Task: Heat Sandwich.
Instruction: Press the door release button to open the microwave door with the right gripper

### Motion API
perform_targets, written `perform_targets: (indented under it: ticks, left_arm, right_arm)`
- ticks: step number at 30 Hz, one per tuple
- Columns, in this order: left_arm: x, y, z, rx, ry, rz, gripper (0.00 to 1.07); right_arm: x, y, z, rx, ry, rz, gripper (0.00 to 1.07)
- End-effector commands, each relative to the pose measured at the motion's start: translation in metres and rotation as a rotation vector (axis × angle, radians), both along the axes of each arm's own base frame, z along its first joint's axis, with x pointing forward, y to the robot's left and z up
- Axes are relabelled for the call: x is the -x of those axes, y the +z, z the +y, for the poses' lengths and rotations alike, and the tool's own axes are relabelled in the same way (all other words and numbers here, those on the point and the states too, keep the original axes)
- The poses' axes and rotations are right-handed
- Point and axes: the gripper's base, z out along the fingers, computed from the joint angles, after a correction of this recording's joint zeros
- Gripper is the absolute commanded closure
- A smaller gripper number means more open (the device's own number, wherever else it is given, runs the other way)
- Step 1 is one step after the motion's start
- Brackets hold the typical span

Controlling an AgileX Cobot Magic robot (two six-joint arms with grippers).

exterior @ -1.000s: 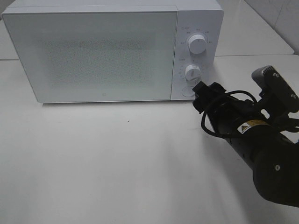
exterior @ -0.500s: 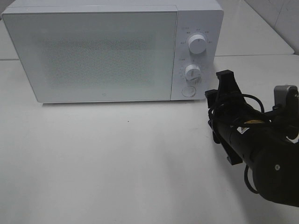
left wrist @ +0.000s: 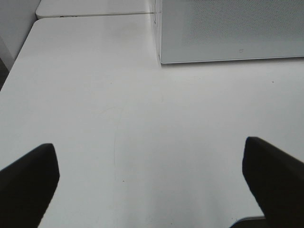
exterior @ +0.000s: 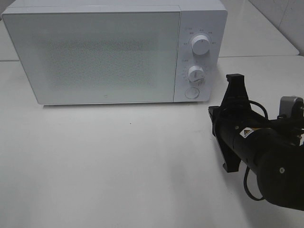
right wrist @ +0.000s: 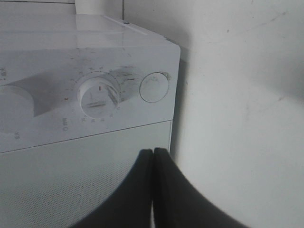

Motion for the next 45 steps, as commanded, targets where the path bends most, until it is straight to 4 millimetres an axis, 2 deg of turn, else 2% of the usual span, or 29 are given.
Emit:
perform_targets:
  ticks: [1, 6, 18, 29, 45]
  left_arm:
    - [0.003, 0.000, 0.000, 0.003, 0.006, -0.035, 0.05]
    - [0.003, 0.000, 0.000, 0.003, 0.006, -0.035, 0.05]
    - [0.003, 0.000, 0.000, 0.003, 0.006, -0.035, 0.05]
    - [0.003, 0.000, 0.000, 0.003, 0.006, -0.035, 0.05]
    - [0.003, 0.000, 0.000, 0.002, 0.006, -0.035, 0.05]
  right_arm:
    - [0.000, 0.000, 0.003, -0.010, 0.013, 0.008, 1.07]
    - [-0.003, -0.004, 0.005, 0.000, 0.015, 0.014, 1.07]
    - [-0.022, -0.017, 0.026, -0.002, 0.042, 0.023, 1.07]
    - [-0.061, -0.022, 0.027, -0.018, 0.035, 0.025, 1.07]
    - [-0.105, -0.029, 0.022, -0.038, 0.010, 0.060, 1.07]
